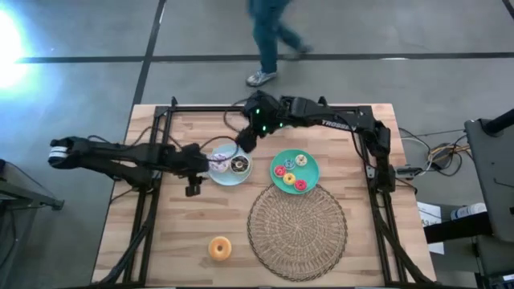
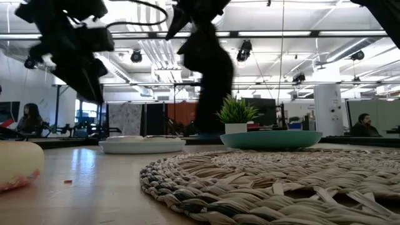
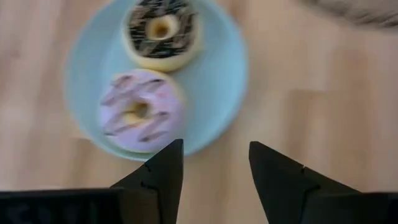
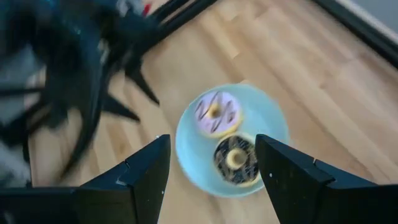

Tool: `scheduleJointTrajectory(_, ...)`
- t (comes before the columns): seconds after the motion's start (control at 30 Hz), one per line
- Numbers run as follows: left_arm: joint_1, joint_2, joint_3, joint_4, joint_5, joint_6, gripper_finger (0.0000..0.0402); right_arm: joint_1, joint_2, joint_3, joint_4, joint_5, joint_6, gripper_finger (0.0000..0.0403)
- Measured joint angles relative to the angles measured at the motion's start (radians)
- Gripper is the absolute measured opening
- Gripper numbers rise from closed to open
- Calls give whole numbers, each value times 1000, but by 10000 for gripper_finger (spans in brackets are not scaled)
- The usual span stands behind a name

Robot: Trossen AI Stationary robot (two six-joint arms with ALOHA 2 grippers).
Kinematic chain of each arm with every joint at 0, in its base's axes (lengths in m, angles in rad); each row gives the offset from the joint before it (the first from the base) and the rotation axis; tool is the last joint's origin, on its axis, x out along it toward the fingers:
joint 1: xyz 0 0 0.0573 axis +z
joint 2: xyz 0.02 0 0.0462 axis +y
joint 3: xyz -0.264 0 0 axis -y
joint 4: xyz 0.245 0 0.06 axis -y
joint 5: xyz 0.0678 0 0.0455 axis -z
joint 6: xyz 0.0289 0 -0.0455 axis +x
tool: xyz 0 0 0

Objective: Pick & Place donuts
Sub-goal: Put the big pink donut on the blue plate

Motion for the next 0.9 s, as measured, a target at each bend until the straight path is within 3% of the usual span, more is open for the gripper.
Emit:
scheduleJointTrajectory(0.13, -47, -116, -31, 0, 87, -101, 156, 68, 0, -15, -8, 0, -99, 226)
scheduleJointTrajectory(0.3, -141, -191, -32, 2, 13, -162, 155, 176, 0, -30, -21, 5, -201, 226)
scheduleJointTrajectory(0.63, -218, -201, -32, -8, 4, -324, 155, 396, 14, -44, -4, 23, -285, 226)
scheduleJointTrajectory(0.9, -221, -199, -32, 22, -17, -307, 155, 541, 129, -80, 47, 24, -568, 226)
